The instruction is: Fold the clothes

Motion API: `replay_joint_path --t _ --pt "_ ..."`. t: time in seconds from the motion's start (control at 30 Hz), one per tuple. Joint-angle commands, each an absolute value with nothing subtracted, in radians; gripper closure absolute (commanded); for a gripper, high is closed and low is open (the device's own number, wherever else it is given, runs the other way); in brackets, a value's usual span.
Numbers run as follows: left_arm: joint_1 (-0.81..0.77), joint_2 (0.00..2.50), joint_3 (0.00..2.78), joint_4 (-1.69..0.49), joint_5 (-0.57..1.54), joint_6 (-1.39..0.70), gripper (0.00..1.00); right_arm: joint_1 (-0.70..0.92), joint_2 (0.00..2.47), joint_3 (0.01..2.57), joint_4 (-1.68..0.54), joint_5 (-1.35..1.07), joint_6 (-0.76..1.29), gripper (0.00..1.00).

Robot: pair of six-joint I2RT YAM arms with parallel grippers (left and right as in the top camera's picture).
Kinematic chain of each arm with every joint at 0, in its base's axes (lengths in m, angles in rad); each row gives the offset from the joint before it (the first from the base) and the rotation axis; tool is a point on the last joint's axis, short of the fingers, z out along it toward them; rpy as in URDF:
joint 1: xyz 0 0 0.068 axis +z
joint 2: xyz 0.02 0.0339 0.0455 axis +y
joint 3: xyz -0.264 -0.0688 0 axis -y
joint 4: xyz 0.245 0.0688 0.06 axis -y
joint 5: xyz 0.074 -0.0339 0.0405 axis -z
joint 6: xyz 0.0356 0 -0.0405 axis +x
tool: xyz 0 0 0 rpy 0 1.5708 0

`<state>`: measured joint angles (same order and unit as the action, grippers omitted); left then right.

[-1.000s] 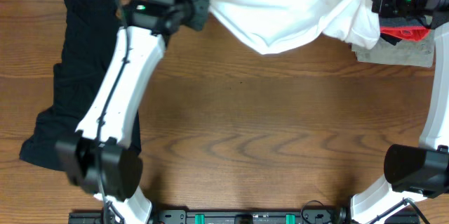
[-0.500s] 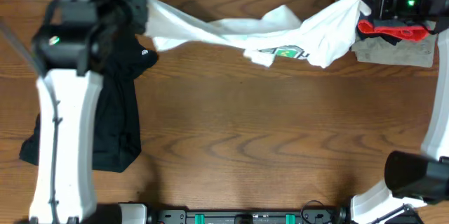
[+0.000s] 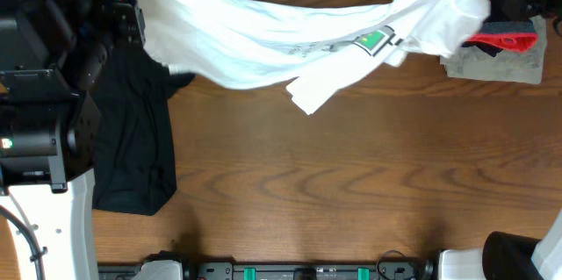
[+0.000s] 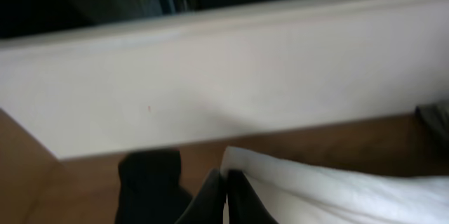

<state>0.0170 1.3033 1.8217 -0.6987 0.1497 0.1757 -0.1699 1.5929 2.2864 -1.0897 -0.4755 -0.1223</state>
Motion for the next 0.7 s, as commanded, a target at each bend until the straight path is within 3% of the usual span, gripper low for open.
replay_joint_path --t 0.0,0.67 --pt "0.019 1.340 1.830 -0.650 0.144 0.162 0.94 -0.171 1.619 2.296 -1.047 -0.456 -0.136 0.99" --pt "0.030 1.642 1.831 -0.116 0.144 0.147 0.94 -0.131 1.855 2.296 -0.387 -0.459 -0.014 0.99"
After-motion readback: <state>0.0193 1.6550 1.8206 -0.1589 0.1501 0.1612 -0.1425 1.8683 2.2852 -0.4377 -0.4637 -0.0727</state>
